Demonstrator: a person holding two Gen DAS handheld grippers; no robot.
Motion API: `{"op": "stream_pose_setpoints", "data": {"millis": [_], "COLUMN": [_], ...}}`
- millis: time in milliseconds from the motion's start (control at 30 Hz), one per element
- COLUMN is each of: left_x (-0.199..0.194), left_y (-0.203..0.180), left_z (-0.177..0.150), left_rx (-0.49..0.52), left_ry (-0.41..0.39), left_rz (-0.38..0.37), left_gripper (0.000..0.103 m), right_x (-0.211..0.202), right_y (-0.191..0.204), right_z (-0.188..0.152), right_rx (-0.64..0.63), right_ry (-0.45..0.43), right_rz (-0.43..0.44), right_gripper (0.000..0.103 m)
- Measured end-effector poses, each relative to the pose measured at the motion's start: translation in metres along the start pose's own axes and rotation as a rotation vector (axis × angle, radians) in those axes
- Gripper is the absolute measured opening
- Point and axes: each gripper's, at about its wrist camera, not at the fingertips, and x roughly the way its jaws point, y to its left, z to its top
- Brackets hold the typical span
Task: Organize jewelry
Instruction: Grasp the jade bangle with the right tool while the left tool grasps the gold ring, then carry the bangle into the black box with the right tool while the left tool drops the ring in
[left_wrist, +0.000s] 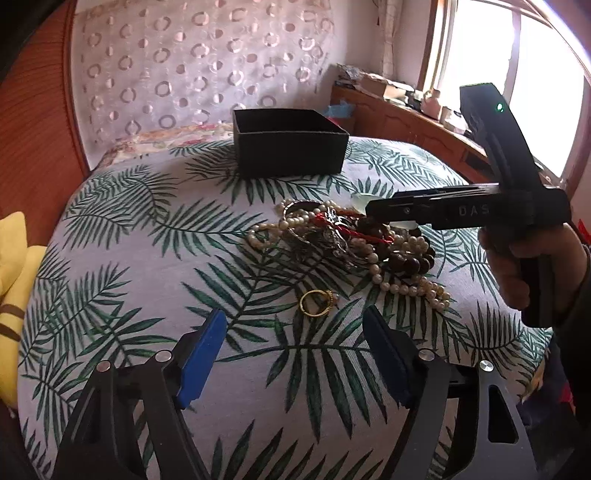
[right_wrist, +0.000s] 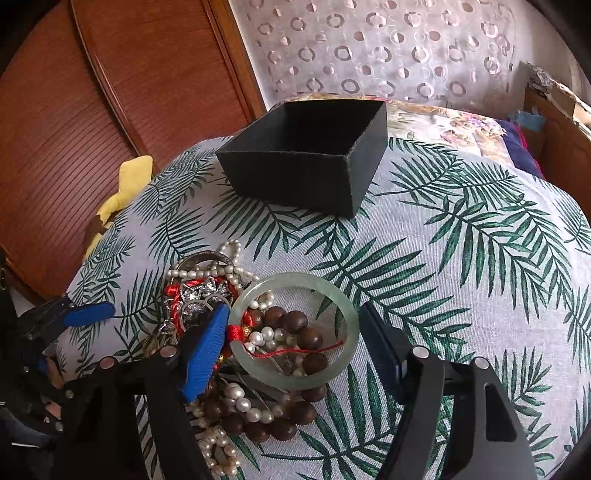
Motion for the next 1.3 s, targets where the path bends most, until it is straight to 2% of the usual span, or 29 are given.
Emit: {"op": "stream_pose_setpoints", "data": {"millis": [133, 333, 433, 467, 633, 700, 933, 1100, 1300], "left_x": [0.006, 0.011, 0.015, 0.018, 0.02, 0.021, 0.015, 0.002, -0.004], "left_y": [0.0, -0.006, -0.009, -0.01, -0.015, -0.017, -0.015, -0.007, 0.007], "left_z": [0.003, 0.008, 0.01, 0.01, 0.01, 0.011, 0.011, 0.019, 0.04], "left_rx": [0.014, 0.048, 0.058, 0.062, 0.085, 0.095, 0.09, 0.074, 0.045], "left_ry": [0.017, 0.031, 0.046, 0.051, 0.052, 0.05, 0.031, -0.019, -0.071], "left_rz": [-0.001, -0.007, -0.015, -0.014, -0.006, -0.006, -0.011, -0.001, 0.028], "left_gripper": [0.071, 0.052, 0.034, 0.032, 0.031, 0.024, 0.023, 0.023, 0.023], "right_x": [-0.003, -0.018, -0.025, -0.025, -0.028, -0.029, -0.033, -0.04, -0.045], "right_y": [-0.002, -0.015, -0.02, -0.021, -0.026, -0.026, -0.02, -0.012, -0.005], "right_z": [-0.001, -0.005, -0.009, -0.01, -0.019, -0.02, -0.017, -0.009, 0.017], "right_rx": [-0.001, 0.004, 0.002, -0.001, -0.005, -0.006, -0.02, -0.05, -0.08], "right_ry": [0.0, -0.027, -0.032, -0.031, -0.027, -0.029, -0.045, -0.077, -0.134], "right_rz": [-0.004, -0.056, -0.086, -0.095, -0.111, -0.114, -0.112, -0.115, -0.118], "right_gripper": [0.074, 0.074, 0.074, 0.074, 0.074, 0.074, 0.074, 0.074, 0.074]}}
